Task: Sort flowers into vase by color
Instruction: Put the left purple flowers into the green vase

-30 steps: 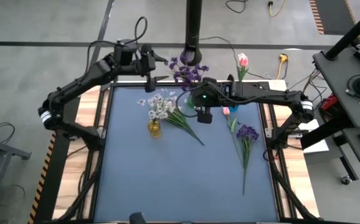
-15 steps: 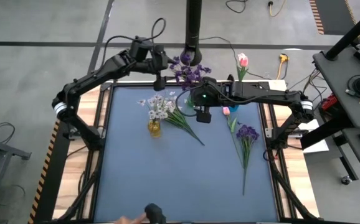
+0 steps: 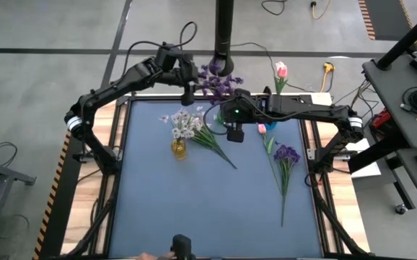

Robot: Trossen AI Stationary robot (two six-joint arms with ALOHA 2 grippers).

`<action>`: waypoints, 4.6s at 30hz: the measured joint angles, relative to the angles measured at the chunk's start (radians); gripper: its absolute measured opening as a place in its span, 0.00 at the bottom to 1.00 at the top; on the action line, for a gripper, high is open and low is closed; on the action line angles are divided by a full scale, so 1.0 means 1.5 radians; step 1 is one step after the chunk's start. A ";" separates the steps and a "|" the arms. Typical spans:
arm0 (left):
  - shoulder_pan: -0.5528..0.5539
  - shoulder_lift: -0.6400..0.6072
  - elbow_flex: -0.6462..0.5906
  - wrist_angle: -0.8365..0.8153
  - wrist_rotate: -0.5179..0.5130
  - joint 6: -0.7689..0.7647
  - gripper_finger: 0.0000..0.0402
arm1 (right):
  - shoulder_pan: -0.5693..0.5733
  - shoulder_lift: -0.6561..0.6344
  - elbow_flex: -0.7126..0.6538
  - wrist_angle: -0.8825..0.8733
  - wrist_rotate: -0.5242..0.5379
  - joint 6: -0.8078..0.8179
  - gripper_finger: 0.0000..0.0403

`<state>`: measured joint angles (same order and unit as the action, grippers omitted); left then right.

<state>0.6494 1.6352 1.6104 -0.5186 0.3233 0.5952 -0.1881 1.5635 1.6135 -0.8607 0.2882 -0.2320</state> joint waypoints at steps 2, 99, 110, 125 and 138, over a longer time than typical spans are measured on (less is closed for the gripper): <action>0.000 0.000 0.000 -0.003 -0.001 -0.006 0.28 | 0.000 -0.001 0.000 -0.002 0.000 0.005 0.80; -0.014 -0.002 -0.003 -0.021 -0.059 -0.019 0.11 | 0.036 -0.047 -0.112 0.149 0.163 -0.131 0.89; -0.014 -0.001 -0.014 -0.023 -0.059 -0.019 0.11 | 0.035 -0.051 -0.112 0.148 0.194 -0.118 0.75; -0.014 -0.001 -0.014 -0.026 -0.059 -0.013 0.11 | 0.035 -0.051 -0.112 0.124 0.250 -0.082 0.91; -0.014 0.000 -0.014 -0.029 -0.066 -0.013 0.11 | 0.042 -0.075 -0.112 0.164 0.241 -0.090 0.92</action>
<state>0.6280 1.6351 1.5890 -0.5623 0.2244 0.5755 -0.1257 1.4513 1.4456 -0.6154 0.6493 -0.3666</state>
